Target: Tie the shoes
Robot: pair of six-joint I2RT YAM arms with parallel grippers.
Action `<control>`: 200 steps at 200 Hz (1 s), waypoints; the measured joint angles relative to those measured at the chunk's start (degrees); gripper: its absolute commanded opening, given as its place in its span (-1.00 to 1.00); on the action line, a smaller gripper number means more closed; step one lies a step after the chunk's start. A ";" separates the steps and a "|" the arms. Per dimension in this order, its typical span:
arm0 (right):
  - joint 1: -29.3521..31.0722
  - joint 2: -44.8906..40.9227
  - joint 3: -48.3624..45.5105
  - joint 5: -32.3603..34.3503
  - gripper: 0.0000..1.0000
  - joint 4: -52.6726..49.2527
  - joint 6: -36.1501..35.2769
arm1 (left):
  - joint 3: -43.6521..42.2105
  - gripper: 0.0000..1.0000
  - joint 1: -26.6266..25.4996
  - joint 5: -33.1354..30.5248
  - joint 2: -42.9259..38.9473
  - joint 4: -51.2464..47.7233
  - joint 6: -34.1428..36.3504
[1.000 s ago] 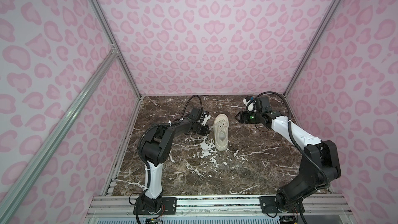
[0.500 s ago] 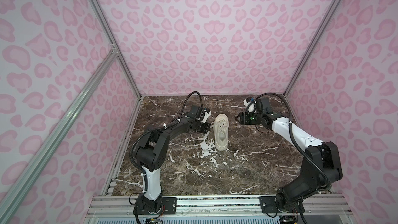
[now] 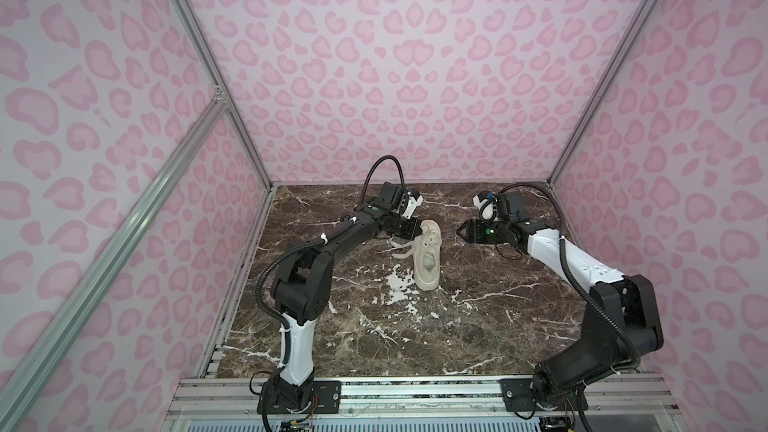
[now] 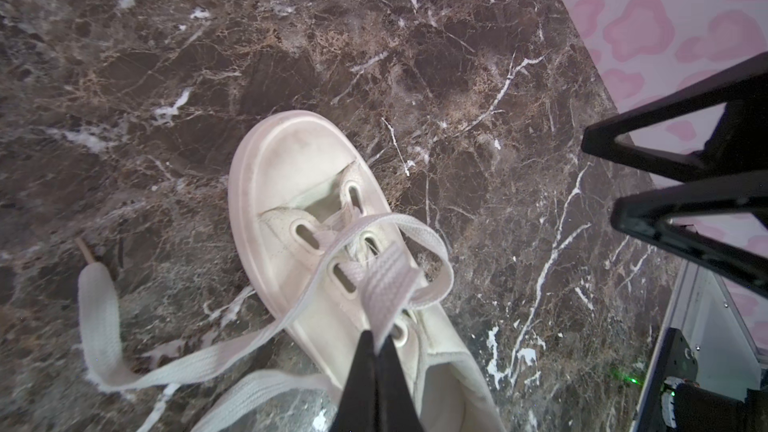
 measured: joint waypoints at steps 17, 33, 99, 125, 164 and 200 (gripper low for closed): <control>-0.20 0.00 -0.22 -0.37 0.27 0.07 0.00 | 1.66 -0.93 -0.28 0.35 1.49 -0.26 -1.16; -0.26 0.00 -0.26 -0.44 0.27 0.15 0.22 | 3.13 -0.93 -0.57 0.46 2.80 -0.26 -2.69; -0.26 0.70 -1.77 -2.21 0.26 3.02 1.95 | 5.09 -0.94 -0.74 0.17 6.16 3.58 -11.26; -0.22 1.62 -2.19 -2.99 0.26 4.28 2.75 | 6.10 -0.94 -0.76 0.28 7.61 5.18 -13.84; 0.13 3.08 -1.92 -3.85 0.26 5.46 3.65 | 8.50 -0.94 -0.81 0.68 9.79 6.21 -15.26; 0.28 4.15 -1.55 -4.24 0.25 6.71 4.24 | 10.05 -0.94 -0.83 1.44 12.26 5.99 -15.58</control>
